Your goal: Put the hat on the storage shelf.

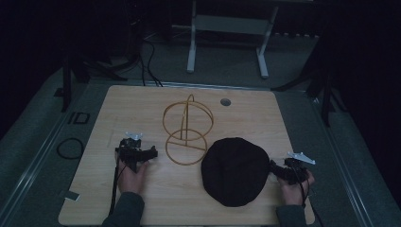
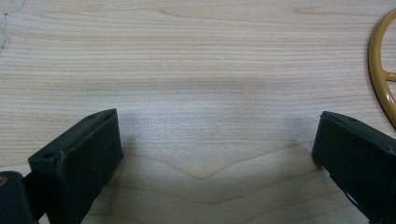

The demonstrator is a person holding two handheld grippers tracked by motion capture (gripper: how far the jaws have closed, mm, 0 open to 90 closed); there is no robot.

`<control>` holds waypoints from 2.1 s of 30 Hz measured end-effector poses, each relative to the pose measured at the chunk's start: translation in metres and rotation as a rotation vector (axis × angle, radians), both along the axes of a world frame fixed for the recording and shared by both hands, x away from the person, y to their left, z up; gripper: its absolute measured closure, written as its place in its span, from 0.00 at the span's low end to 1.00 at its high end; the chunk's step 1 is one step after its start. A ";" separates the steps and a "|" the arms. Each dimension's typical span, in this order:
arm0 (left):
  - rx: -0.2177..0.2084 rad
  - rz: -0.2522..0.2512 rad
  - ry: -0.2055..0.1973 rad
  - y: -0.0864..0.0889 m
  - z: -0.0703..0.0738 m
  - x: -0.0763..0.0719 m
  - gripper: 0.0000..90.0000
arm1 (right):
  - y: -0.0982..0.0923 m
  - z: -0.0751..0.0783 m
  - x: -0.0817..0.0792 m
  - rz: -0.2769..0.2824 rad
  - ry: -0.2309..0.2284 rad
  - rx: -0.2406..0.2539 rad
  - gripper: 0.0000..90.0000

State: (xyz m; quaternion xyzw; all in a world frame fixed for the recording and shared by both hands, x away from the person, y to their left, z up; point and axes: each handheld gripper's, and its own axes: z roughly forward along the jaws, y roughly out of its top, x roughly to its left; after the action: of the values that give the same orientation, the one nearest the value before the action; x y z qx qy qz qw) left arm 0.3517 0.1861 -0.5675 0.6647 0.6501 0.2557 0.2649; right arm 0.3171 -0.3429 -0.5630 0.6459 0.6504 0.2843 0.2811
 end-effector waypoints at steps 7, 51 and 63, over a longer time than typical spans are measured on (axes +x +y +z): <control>0.000 0.000 0.000 0.000 0.000 0.000 0.01 | 0.000 0.000 0.000 0.005 0.001 -0.001 0.21; -0.001 0.001 -0.001 0.000 0.000 0.000 0.01 | 0.040 0.088 -0.031 0.366 -0.015 -0.010 0.27; 0.000 0.000 0.001 0.000 0.000 0.000 0.01 | 0.056 0.097 -0.027 0.418 -0.026 -0.003 0.22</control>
State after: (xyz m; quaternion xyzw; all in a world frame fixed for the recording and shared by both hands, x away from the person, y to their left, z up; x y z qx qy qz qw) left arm 0.3517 0.1861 -0.5675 0.6649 0.6501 0.2555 0.2647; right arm 0.2899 -0.2870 -0.4663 0.4929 0.7668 0.3439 0.2253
